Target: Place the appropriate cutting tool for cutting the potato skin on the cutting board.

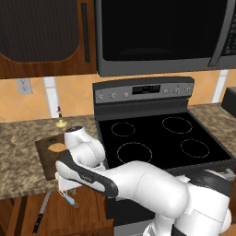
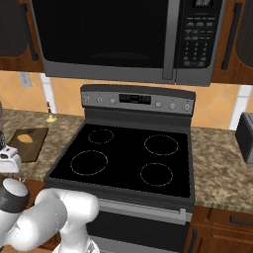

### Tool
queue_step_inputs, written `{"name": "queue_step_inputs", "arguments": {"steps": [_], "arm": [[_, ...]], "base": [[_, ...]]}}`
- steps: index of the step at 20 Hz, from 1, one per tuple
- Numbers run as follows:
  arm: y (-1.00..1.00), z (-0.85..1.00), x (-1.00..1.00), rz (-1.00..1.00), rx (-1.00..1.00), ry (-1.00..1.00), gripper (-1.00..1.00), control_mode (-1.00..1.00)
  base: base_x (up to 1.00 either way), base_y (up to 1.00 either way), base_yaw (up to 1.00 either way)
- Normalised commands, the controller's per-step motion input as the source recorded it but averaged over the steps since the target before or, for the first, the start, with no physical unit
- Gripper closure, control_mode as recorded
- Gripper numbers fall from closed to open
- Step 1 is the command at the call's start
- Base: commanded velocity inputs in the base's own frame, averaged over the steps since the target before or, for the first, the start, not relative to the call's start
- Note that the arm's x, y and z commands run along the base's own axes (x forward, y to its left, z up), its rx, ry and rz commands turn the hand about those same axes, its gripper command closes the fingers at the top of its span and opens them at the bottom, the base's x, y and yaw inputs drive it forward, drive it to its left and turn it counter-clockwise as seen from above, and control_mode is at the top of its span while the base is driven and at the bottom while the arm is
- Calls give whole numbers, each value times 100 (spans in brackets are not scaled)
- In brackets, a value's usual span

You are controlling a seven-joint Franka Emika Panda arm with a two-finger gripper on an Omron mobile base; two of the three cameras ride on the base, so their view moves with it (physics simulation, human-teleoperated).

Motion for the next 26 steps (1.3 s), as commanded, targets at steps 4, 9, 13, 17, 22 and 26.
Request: {"name": "queue_step_inputs", "arguments": {"steps": [4, 9, 13, 17, 22, 26], "arm": [[61, -51, -6, 0, 0, 25, -100, -100], [35, -51, -17, 0, 0, 22, -100, -100], [12, -43, -22, -4, 0, 4, -100, -100], [0, -35, -32, -6, 3, 1, -100, -100], [0, -45, -31, -6, 5, 4, -100, -100], [0, -54, -28, -5, 5, 8, -100, -100]], "base": [[0, 0, 0], [0, 0, 0], [0, 0, 0], [0, 0, 0], [0, 0, 0], [0, 0, 0]]}}
